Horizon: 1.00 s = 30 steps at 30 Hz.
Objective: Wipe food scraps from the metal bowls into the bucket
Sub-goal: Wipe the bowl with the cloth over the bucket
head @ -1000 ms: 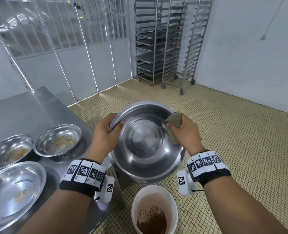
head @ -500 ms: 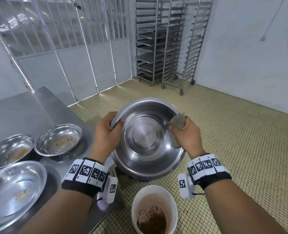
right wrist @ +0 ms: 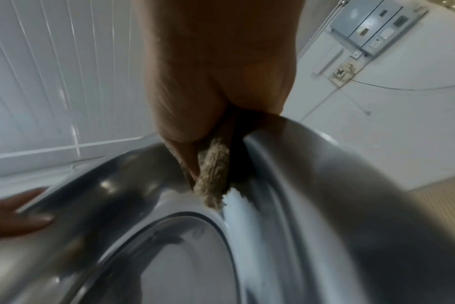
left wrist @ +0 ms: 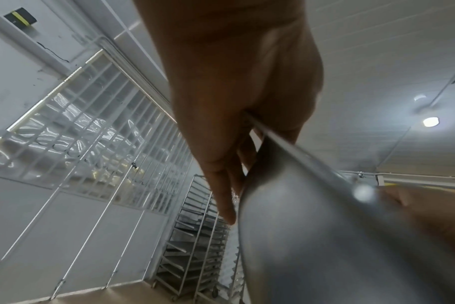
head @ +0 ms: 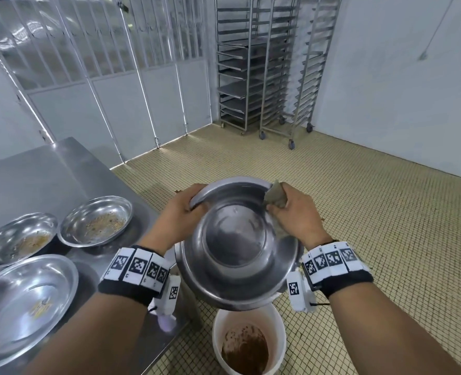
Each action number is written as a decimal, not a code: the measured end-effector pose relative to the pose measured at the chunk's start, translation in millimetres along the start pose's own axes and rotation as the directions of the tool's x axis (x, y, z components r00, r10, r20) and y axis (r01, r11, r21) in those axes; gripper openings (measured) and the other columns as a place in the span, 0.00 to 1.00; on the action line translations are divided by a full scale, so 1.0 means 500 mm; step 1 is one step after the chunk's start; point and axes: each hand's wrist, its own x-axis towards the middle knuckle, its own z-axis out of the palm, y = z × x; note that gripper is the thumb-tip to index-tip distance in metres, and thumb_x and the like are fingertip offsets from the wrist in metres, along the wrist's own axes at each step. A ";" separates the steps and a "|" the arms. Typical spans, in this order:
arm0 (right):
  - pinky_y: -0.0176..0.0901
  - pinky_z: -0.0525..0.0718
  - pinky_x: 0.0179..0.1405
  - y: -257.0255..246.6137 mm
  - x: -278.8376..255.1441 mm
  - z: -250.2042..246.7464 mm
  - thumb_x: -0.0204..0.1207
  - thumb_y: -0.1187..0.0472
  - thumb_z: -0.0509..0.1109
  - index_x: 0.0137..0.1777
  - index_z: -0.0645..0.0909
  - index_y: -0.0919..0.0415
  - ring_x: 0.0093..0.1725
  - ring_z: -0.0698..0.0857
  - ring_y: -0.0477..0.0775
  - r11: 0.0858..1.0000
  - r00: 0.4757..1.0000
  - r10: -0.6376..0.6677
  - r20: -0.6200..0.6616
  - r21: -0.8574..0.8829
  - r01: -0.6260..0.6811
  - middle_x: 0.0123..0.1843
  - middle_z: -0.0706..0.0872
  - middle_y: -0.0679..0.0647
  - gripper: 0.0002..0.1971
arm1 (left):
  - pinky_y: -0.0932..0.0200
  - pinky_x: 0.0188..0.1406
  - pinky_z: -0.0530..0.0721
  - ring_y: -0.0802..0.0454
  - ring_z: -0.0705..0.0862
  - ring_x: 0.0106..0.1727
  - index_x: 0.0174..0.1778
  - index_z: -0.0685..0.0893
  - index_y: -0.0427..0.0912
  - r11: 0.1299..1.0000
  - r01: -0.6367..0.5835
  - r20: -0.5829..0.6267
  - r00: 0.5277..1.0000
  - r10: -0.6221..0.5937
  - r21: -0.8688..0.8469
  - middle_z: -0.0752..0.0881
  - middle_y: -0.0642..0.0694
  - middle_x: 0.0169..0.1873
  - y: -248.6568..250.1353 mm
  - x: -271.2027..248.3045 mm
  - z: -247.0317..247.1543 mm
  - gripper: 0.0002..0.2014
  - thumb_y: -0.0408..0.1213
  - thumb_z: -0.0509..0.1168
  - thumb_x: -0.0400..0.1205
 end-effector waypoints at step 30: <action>0.41 0.80 0.40 -0.017 0.026 -0.012 0.77 0.49 0.78 0.60 0.80 0.51 0.41 0.85 0.50 0.994 0.992 0.003 -0.123 -0.104 -0.016 0.45 0.87 0.45 0.16 | 0.63 0.35 0.83 0.59 0.84 0.35 0.47 0.88 0.51 0.976 0.045 -0.213 0.973 -0.092 -0.213 0.88 0.55 0.35 -0.011 -0.037 0.035 0.06 0.36 0.71 0.86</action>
